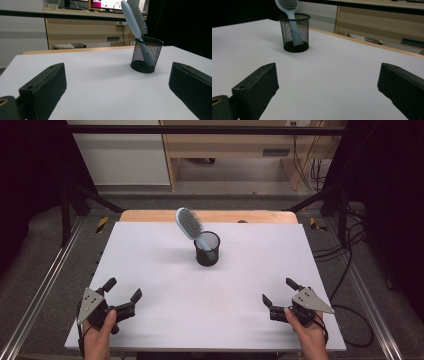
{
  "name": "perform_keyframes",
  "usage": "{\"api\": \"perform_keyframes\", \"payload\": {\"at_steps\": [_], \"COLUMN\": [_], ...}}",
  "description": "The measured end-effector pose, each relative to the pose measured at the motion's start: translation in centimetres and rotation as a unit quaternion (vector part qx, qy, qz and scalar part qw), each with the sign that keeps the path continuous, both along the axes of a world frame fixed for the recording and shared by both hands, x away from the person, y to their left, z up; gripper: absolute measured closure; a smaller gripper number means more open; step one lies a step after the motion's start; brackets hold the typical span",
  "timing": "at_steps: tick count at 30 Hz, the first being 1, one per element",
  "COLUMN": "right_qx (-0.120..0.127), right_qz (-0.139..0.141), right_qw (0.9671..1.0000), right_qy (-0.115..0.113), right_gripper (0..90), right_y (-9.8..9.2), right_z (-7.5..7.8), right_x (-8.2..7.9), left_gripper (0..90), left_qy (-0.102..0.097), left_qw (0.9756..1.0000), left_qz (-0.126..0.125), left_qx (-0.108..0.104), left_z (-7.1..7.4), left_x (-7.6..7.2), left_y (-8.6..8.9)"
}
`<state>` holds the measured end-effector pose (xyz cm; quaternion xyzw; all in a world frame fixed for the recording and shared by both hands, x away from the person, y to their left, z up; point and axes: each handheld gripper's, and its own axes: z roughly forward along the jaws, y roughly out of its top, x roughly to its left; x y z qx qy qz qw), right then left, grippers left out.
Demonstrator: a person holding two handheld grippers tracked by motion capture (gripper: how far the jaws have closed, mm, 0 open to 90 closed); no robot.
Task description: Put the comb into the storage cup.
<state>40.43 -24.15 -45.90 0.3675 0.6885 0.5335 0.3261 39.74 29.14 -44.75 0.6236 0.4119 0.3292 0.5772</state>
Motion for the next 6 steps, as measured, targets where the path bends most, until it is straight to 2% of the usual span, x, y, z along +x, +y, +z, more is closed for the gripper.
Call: {"api": "perform_keyframes", "payload": {"at_steps": [3, 5, 6], "right_qx": [0.005, 0.01, 0.014], "right_qz": [0.003, 0.003, 0.003], "right_qw": [1.0, 0.9999, 0.9999], "right_qy": [-0.006, -0.004, -0.002], "right_gripper": [3.4, 3.3, 3.3], "right_y": [0.14, 0.37, 0.47], "right_z": [0.41, 0.75, 0.87], "right_x": [0.09, 0.57, 0.82], "left_gripper": [1.4, 1.4, 1.4], "left_qy": [0.005, 0.006, 0.008], "left_qw": [0.9995, 0.9993, 0.9994], "left_qz": [-0.006, -0.005, -0.001], "left_qx": [0.029, 0.036, 0.033], "left_z": [-0.21, -0.38, -0.46], "left_x": [0.27, 0.37, 0.41], "left_y": [-0.09, 0.24, 0.51]}}
